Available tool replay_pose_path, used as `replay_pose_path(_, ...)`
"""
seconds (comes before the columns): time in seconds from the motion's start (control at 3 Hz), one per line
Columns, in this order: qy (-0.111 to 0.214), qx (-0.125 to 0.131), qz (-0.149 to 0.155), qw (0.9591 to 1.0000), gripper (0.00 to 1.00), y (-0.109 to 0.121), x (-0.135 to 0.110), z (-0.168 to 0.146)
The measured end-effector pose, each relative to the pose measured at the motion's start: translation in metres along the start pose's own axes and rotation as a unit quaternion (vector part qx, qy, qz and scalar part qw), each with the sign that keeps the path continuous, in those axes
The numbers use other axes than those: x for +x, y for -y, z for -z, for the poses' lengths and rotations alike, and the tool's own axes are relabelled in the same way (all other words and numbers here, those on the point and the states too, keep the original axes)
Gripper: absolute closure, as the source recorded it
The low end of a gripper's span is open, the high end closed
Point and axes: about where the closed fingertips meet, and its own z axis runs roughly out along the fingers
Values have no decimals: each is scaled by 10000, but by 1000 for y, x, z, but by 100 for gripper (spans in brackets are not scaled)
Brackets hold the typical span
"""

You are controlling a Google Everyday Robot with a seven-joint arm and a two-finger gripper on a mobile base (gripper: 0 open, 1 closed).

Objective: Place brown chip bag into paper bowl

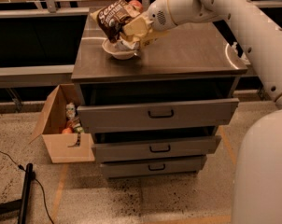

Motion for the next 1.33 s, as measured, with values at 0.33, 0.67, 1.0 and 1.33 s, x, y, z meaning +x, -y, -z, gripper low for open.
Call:
replay_pose_path(0.33,-83,-78,1,9999,100,-5,4,-12)
replay_pose_path(0.67,-147,-70,-13,9999,100,2,5,-24)
replay_pose_path(1.0,-197,-37,-29,9998,100,11,7,-32)
replay_pose_path(1.33,-316,-37,-57,9995,82,17,17,-41)
